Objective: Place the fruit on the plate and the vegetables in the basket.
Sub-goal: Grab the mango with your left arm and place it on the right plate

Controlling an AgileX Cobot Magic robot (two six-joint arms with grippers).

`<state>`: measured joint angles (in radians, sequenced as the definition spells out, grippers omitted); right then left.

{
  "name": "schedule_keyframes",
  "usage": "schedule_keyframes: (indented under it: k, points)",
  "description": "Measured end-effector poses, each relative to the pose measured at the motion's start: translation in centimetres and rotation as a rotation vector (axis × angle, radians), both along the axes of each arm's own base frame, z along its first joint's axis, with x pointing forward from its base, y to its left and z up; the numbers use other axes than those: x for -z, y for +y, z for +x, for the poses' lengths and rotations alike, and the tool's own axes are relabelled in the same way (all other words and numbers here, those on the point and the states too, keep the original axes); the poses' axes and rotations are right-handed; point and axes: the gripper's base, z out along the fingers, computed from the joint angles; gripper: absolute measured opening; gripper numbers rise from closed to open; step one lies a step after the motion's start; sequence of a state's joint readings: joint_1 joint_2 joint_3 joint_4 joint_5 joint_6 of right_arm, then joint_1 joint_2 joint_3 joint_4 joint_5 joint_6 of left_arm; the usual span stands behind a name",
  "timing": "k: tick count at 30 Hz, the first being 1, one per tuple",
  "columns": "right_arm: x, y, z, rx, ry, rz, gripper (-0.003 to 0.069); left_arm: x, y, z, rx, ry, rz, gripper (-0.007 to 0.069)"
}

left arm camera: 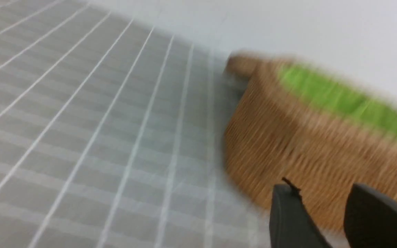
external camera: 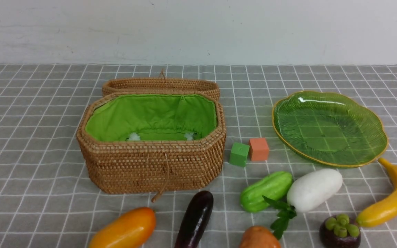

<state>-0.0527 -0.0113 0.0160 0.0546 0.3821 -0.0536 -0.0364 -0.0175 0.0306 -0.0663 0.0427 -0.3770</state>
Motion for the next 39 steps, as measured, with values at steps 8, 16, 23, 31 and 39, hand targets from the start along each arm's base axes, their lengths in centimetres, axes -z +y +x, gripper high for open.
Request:
schedule_keyframes:
  k: [8,16,23,31,39]
  points:
    - [0.0,0.0,0.0,0.000,0.000,0.000,0.0242,-4.7,0.2,-0.9,-0.018,-0.319,-0.036,0.0239]
    - [0.0,0.0,0.0,0.000,0.000,0.000,0.0242,-16.3,0.0,-2.4,0.003,-0.283,0.015,0.0239]
    - [0.0,0.0,0.0,0.000,0.000,0.000,0.0242,-18.4,-0.4,0.9,0.037,0.131,0.045,0.0239]
    - [0.0,0.0,0.0,0.000,0.000,0.000,0.0242,-15.4,-0.5,6.4,0.051,0.467,0.107,0.0239]
    - [0.0,0.0,0.0,0.000,0.000,0.000,0.0242,-12.0,-2.7,12.0,0.230,0.766,0.264,0.0307]
